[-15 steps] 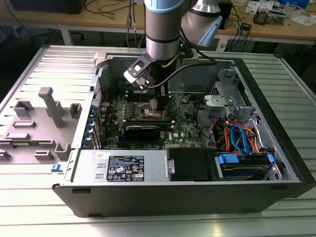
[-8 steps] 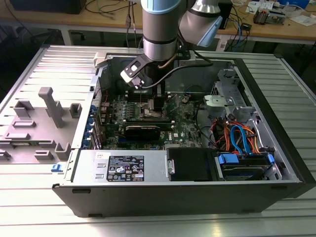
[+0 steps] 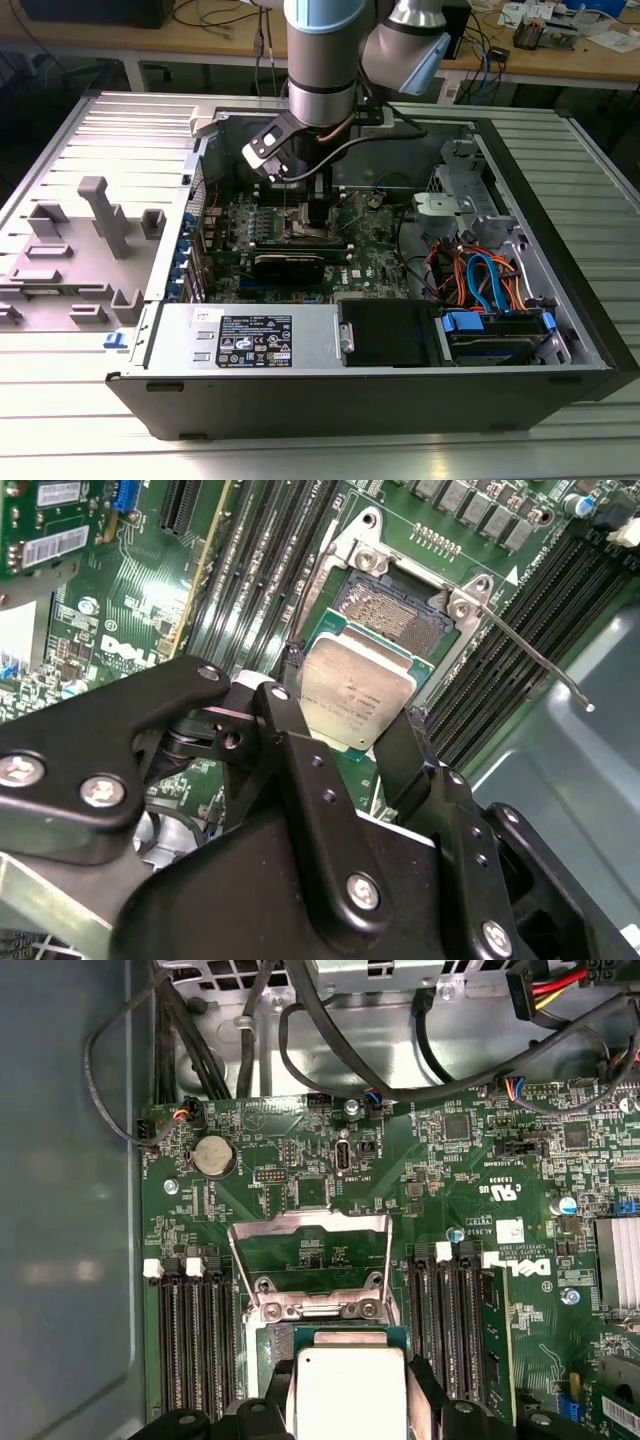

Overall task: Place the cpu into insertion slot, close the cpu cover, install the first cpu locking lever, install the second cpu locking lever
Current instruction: 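Place the cpu into insertion slot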

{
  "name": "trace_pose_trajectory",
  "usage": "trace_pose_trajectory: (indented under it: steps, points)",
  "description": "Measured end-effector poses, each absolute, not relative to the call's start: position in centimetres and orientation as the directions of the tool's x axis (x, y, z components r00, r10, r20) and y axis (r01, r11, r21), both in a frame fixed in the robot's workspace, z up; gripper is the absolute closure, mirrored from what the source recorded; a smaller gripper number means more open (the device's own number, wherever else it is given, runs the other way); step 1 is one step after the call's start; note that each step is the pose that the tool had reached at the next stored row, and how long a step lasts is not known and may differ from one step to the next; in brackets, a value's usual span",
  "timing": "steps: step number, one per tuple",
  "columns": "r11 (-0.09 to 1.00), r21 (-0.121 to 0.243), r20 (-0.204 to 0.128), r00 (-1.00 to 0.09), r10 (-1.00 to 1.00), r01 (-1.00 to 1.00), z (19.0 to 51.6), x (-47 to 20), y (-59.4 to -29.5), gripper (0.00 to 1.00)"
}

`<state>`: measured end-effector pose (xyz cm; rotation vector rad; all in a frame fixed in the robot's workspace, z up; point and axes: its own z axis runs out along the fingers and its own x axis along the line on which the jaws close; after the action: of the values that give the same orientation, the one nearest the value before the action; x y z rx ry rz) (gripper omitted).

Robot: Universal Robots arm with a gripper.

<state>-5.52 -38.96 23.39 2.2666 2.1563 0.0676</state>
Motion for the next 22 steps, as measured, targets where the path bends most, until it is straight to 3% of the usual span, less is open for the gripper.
trace_pose_trajectory:
  steps: [22]
  points:
    - [-0.012, 0.039, 0.02, 0.012, 1.0, 0.999, 21.7, -6.2, -38.2, 0.46]
